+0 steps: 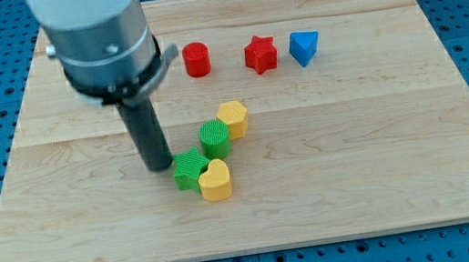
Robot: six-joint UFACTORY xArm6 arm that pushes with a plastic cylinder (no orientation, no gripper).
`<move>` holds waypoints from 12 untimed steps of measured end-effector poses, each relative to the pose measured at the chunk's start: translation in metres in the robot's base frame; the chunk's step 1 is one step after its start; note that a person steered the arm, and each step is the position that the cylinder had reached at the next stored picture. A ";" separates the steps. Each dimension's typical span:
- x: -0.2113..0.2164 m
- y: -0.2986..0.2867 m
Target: Place the yellow hexagon to the right of the yellow heart
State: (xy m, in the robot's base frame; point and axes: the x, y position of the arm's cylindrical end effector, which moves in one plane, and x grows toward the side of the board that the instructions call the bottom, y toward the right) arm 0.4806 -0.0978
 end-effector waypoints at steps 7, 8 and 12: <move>-0.014 0.099; -0.012 0.029; -0.017 0.183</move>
State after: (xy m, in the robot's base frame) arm 0.4639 0.0848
